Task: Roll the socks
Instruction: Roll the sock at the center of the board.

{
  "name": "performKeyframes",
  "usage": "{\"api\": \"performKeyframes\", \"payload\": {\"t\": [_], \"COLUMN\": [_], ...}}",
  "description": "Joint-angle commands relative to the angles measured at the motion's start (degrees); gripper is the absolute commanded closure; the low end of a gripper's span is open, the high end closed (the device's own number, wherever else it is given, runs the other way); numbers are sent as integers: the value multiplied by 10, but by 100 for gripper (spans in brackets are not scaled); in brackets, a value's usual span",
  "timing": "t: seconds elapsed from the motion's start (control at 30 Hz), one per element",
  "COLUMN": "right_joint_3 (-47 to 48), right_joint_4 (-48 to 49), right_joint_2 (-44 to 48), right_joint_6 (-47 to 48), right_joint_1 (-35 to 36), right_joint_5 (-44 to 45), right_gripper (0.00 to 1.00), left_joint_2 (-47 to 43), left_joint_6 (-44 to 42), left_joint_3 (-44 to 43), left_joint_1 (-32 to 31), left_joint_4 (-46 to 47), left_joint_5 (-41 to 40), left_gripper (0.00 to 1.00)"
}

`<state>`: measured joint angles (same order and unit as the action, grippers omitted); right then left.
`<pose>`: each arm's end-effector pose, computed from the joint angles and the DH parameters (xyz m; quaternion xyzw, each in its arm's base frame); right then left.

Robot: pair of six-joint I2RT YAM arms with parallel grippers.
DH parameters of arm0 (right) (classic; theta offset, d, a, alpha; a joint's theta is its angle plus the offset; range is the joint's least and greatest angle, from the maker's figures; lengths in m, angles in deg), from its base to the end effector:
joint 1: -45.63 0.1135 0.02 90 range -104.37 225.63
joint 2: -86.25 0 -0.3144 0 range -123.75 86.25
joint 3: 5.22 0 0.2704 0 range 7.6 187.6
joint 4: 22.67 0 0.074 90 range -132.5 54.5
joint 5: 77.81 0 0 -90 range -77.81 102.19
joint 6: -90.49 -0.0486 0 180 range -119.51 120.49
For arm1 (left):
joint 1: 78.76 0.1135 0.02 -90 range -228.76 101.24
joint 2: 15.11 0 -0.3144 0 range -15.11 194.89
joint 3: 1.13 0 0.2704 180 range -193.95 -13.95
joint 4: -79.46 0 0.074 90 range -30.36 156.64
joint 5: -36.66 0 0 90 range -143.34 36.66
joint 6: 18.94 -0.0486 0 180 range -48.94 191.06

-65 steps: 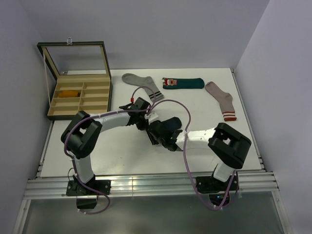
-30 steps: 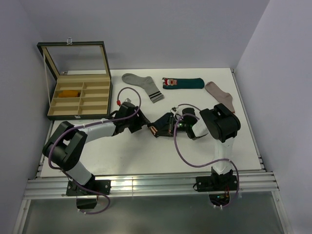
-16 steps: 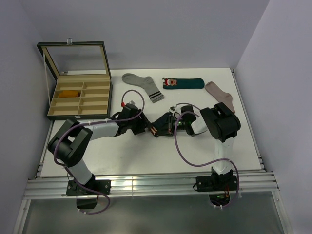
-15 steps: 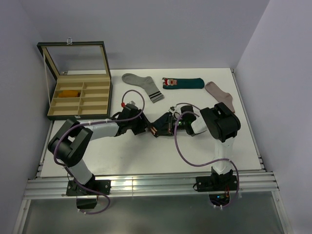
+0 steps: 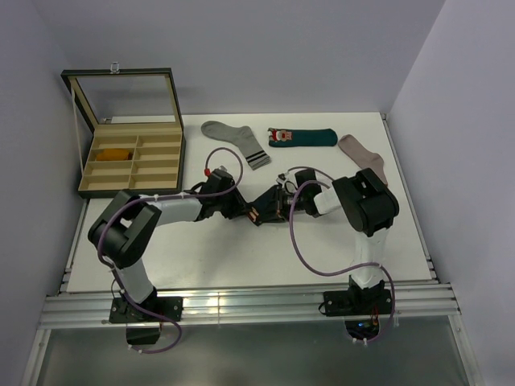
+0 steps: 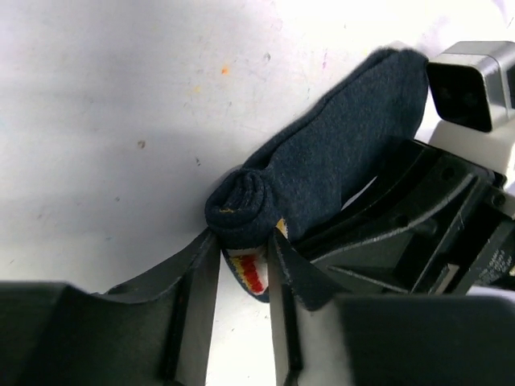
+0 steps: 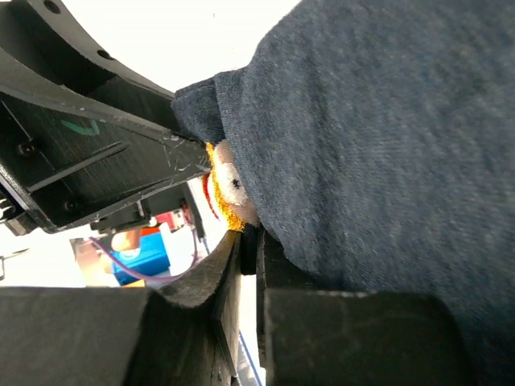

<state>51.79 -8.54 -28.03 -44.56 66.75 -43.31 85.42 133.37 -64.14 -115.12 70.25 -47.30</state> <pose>0.3303 0.1705 0.1032 -0.0128 0.8328 0.5500 0.0616 0.2996 -0.2269 0.1688 -0.1895 0.9089 -0.3112 0.2028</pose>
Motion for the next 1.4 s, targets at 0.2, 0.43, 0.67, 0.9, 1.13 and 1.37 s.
{"api": "performKeyframes", "payload": {"t": [0.2,0.43,0.67,0.9,1.13,1.37], "right_joint_3": [4,4,-1,-1,5,27], "right_joint_4": [-157,-216,-183,-162,-174,-222], "right_joint_2": [114,244,280,237,202,160], "right_joint_6": [116,247,313,332,337,330], "right_joint_1": [28,109,184,222,240,259], "right_joint_5": [175,425,521,537,548,581], "right_gripper": [73,64,62,62,61,59], "left_joint_2": [38,48,51,60,63,64], "left_joint_6": [-19,-41,-56,-60,-64,-67], "left_joint_3": [-41,-68,-85,-98,-108,-121], "left_joint_1": [-3,-3,-3,-3,-3,-1], "left_joint_4": [-97,-136,-164,-179,-183,-192], "left_joint_5": [-50,-44,-38,-28,-22,-16], "left_gripper": [80,86,87,87,87,84]}}
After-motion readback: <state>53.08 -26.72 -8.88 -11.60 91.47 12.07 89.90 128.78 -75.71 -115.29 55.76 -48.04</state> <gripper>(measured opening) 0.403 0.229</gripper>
